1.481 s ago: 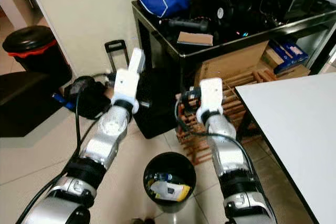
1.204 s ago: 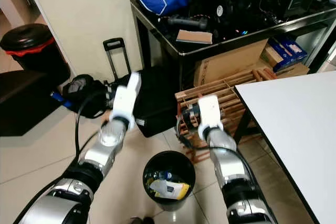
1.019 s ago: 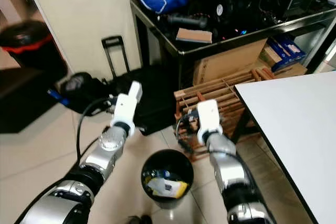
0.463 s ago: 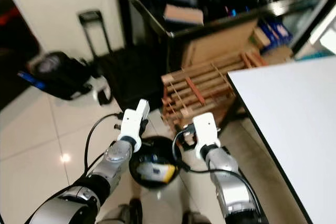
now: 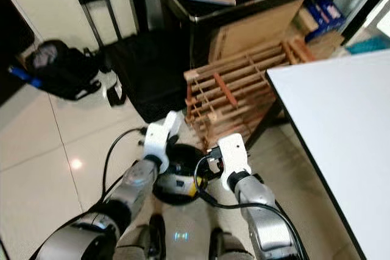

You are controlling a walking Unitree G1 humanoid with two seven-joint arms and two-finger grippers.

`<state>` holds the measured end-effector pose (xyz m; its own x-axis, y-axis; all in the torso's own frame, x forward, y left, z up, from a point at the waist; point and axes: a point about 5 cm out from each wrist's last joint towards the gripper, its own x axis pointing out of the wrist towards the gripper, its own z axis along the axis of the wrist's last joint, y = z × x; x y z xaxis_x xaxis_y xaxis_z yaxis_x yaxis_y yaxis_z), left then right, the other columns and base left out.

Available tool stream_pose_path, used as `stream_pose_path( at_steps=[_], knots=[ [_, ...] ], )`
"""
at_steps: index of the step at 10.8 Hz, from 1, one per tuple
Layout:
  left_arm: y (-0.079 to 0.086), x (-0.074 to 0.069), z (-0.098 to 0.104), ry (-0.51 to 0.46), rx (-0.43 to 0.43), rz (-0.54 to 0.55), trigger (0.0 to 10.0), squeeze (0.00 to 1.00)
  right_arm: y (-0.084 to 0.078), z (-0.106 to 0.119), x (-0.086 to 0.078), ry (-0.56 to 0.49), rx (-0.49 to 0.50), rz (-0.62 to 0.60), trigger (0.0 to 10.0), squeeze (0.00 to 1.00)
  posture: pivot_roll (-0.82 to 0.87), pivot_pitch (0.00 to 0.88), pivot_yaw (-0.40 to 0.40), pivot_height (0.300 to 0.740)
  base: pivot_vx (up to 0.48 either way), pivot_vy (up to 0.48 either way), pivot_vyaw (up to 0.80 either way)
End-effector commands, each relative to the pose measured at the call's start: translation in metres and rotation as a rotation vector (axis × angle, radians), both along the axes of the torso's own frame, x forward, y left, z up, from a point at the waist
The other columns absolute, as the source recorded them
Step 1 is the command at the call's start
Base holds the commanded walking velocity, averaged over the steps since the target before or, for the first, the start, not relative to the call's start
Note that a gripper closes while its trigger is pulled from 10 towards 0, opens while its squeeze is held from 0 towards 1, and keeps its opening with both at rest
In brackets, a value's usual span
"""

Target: Picking trash to rubbish bin

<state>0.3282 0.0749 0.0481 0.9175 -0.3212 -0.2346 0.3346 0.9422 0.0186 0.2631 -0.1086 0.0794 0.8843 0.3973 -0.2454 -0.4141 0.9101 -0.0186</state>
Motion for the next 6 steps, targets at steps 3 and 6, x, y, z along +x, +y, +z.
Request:
stream_pose_path(
  at_steps=[3,6],
  knots=[
    [-0.016,-0.001,0.003,-0.002,-0.013,-0.097,10.0,0.00,-0.002,0.000,-0.006,0.029,0.014,-0.016,10.0,0.00,-0.15,0.320,-0.041,0.740,0.000,0.000,0.00],
    [-0.025,-0.002,0.006,0.000,-0.044,-0.144,10.0,0.00,-0.001,0.001,-0.006,0.035,0.016,-0.022,10.0,0.00,-0.15,0.321,-0.037,0.740,0.000,0.000,0.00]
  ],
)
